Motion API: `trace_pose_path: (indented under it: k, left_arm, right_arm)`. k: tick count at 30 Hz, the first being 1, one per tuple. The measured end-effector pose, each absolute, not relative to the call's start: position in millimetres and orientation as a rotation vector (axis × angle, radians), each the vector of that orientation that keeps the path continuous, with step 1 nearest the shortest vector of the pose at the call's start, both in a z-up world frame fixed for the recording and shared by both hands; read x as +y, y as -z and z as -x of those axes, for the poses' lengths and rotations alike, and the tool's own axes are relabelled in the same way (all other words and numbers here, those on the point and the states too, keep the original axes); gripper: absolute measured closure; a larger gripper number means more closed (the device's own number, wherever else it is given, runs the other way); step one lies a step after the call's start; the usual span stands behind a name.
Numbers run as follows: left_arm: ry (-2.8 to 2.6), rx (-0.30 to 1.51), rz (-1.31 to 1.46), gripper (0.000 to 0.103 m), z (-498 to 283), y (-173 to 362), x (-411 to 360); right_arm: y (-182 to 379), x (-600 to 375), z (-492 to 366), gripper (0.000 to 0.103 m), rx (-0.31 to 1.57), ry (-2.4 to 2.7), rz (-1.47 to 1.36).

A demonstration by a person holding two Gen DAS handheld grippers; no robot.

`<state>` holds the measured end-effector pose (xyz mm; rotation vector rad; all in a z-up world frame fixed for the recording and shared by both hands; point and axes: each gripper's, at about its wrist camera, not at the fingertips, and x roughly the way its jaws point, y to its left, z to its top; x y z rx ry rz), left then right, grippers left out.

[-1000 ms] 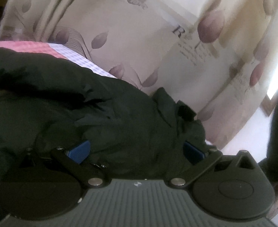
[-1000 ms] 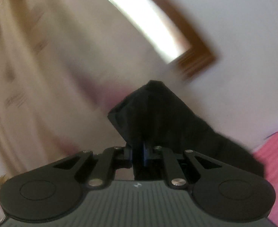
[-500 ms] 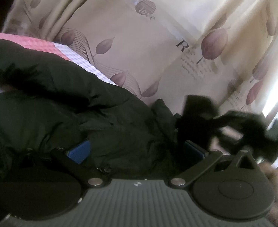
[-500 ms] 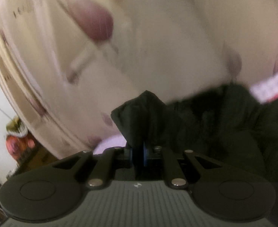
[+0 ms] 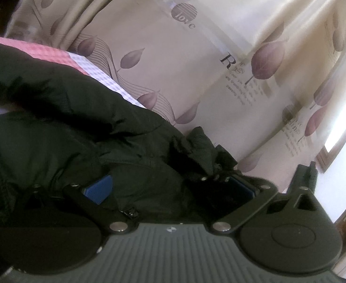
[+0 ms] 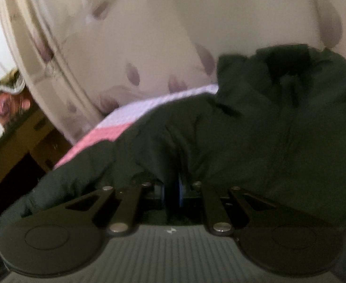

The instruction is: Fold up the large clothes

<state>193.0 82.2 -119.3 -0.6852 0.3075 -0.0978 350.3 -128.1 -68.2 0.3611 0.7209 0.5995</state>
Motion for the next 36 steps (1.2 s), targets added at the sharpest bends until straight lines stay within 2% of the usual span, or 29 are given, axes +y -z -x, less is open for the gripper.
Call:
trace_pose_path:
  k: [8,19,24,31,34,35,36]
  left_arm:
    - [0.098,0.308,0.691,0.000,-192.8,119.9,83.1]
    - [0.121,0.332,0.713,0.000,-191.2,116.0,89.5]
    - [0.045,0.297,0.775,0.000,-144.9,104.7,120.7]
    - [-0.077,0.364,0.836,0.000,-94.0,101.9,189.5]
    - [-0.118,0.372,0.911,0.001,-81.3,107.0,228.2]
    - [-0.138,0.366,0.945,0.001,-77.6,108.8,241.9]
    - [-0.155,0.358,0.976,0.001,-73.9,110.4,255.4]
  right_arm:
    - [73.7,-105.0,-348.9,0.091,0.776,-0.592,-0.248]
    - [72.0,-94.9,-342.1,0.091,0.749,-0.564,-0.162]
    - [72.4,-95.3,-341.1,0.091,0.741,-0.559,-0.162]
    - [68.1,-77.6,-330.3,0.091,0.701,-0.508,-0.022]
    - [66.1,-63.4,-323.7,0.088,0.679,-0.476,0.092]
    - [65.4,-60.4,-321.9,0.085,0.674,-0.466,0.117]
    - [64.1,-58.5,-320.6,0.076,0.676,-0.456,0.138]
